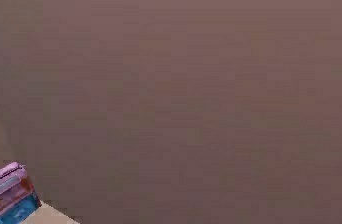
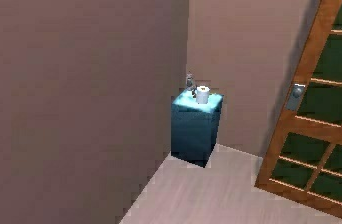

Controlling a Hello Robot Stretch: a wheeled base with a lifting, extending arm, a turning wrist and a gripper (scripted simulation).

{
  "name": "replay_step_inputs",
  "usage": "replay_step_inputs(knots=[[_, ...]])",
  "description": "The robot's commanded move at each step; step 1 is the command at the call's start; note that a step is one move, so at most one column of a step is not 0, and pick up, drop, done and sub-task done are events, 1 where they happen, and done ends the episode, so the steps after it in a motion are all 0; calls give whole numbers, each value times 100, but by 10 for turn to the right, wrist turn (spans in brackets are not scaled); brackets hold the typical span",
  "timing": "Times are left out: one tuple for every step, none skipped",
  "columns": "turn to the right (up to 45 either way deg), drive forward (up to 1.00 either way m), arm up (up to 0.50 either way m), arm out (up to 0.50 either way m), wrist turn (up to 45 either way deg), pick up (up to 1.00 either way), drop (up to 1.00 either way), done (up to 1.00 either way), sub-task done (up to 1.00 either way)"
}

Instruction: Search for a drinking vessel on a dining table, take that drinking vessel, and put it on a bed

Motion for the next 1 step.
replay_step_inputs(knots=[[0, 45, 0, 0, 0, 0, 0, 0, 0]])
